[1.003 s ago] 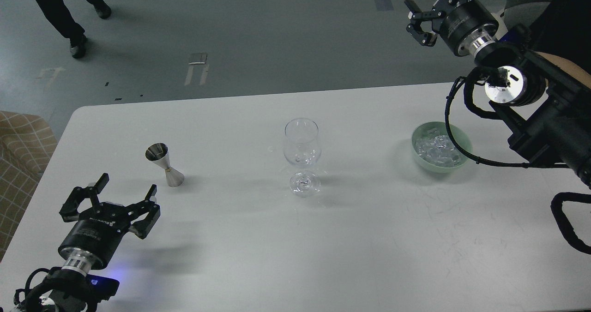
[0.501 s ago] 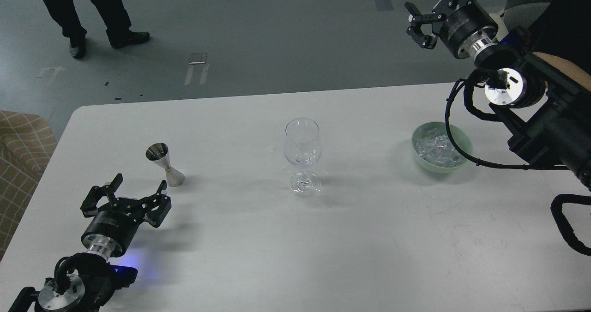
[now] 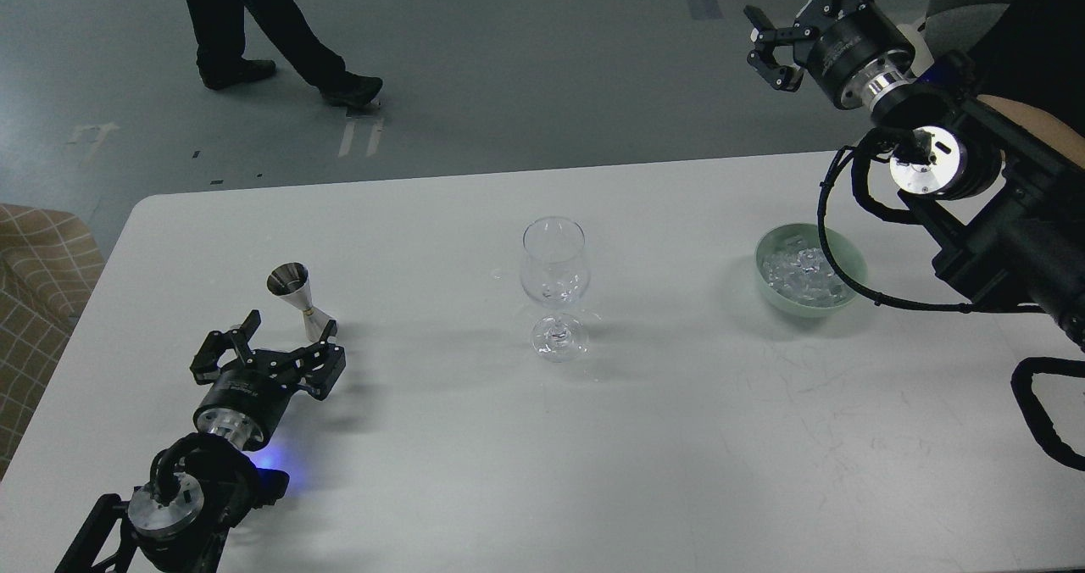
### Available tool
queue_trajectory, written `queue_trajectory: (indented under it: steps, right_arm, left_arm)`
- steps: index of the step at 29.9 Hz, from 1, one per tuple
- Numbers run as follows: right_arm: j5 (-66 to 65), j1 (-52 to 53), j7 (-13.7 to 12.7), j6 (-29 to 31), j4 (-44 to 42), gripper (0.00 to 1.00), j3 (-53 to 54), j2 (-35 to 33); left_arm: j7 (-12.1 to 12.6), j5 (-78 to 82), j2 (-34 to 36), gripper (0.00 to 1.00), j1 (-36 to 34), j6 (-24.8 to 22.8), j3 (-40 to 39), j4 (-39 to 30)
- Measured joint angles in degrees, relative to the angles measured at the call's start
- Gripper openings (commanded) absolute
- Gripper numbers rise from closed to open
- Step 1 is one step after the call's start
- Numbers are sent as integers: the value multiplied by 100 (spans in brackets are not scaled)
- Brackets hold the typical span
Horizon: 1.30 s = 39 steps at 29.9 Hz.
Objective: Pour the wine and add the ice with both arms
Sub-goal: 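Close the left gripper around the steel jigger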
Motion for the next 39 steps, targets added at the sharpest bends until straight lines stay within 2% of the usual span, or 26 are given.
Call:
queue_trajectory:
  steps: [7,16,21,30,32,33,37,39]
  right_arm:
    - [-8,-20,4,-4,0,100,0,0]
    - [-51,-22,9,-8,0,100,0,0]
    - [-53,-29,10,-9,2,100,0,0]
    - [-55,-47,9,-9,9,100,0,-9]
    - [-55,-47,10,-9,9,100,0,-9]
    - [-55,-47,10,-9,9,100,0,-9]
    - [-55,-47,9,-9,10,100,0,-9]
    - [-54,-47,10,-9,9,100,0,-9]
  left_arm:
    - [27,60,3,98,-276,-88,11,364]
    - [-77,321,6,98,-414,-138,1,474]
    - [-38,335,-6,98,-603,-333,-9,776]
    - [-92,336,-93,96,-726,-343,38,851]
    - [-102,336,-103,83,-728,-343,44,855]
    - [-103,336,-103,73,-728,-344,46,855]
    - [-107,344,-103,57,-728,-346,55,856]
    - [-123,404,-98,57,-724,-359,56,857]
